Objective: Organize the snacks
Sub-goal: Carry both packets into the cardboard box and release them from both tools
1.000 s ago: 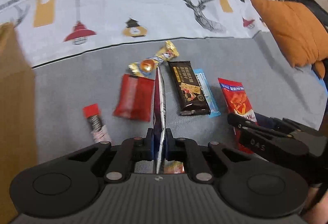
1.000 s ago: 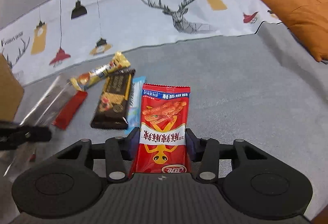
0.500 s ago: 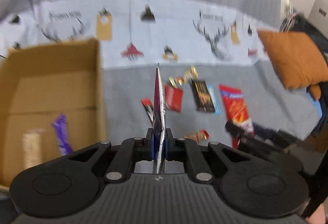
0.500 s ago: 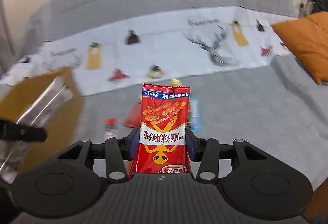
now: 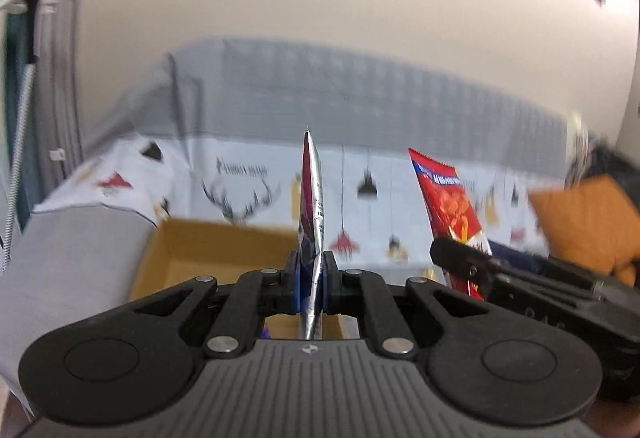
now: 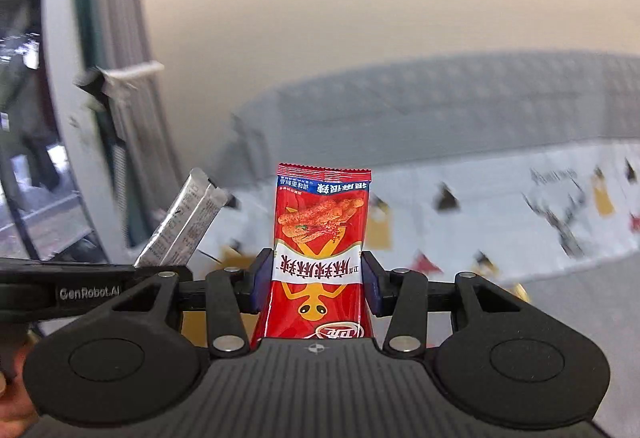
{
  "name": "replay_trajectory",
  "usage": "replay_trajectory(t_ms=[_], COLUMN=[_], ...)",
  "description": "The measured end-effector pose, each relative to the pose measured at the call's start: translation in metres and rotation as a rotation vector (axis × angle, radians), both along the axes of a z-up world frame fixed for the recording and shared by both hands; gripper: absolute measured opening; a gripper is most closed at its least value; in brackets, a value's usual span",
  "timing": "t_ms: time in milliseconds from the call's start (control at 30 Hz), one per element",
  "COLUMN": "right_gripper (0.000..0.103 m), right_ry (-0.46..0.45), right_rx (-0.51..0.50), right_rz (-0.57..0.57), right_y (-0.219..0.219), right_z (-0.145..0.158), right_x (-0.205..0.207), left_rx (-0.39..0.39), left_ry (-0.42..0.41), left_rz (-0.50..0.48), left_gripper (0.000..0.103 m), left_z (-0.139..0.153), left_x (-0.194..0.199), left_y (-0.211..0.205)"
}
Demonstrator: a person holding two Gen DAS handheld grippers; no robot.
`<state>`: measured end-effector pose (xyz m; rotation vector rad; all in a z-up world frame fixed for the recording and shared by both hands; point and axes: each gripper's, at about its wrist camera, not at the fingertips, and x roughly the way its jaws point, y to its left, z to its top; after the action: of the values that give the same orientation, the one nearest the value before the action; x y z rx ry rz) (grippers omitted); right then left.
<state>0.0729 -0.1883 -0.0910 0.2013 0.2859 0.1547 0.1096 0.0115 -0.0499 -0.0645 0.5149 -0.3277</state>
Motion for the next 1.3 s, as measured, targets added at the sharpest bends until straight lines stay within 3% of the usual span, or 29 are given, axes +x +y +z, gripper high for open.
replay_trajectory(t_ms=[133,233,500,800,900,1000,1233,1300], right_gripper=[0.048,0.048,0.048,0.048,0.048,0.048,0.048,0.052], right_ry=[-0.104,-0.094,0.079,0.292,0.341,0.367,0.391,0.368], right_rx=[-0.088,-0.114,-0.119,-0.146,-0.172,-0.160,-0.172,-0.156], right_rz=[0.051,0.087,0.147,0.199,0.217,0.214,0.233,0.232], right_y=[0.025,0.038,0.060,0.080,0.086,0.084,0.089,0.088], right_z=[0.028,0.026,-0.034,-0.135,-0.159,-0.172,-0.180,-0.177], right_x=[-0.012,-0.004,0.038,0.085,0.092,0.096,0.111,0.115], left_rx=[-0.035,-0.026,-0.074,0.028,0.116,0.201,0.335,0.327], left_ry=[-0.076,-0.084,0.095,0.287,0.361,0.395,0.380,0.429], left_rz=[0.047,0.072,0.087,0.135,0.145,0.139,0.113,0.104], left_gripper=[0.010,0.010,0.010,0.010,0.010,0.010,0.010,0.012], left_z=[0.030,0.030,-0.048,-0.142,-0.174,-0.191,-0.218,-0.224], left_x=[-0.014,-0.013,0.041,0.089,0.101,0.110,0.123,0.130], left_y=[0.030,0.046,0.062,0.066,0.063,0.058,0.052,0.053])
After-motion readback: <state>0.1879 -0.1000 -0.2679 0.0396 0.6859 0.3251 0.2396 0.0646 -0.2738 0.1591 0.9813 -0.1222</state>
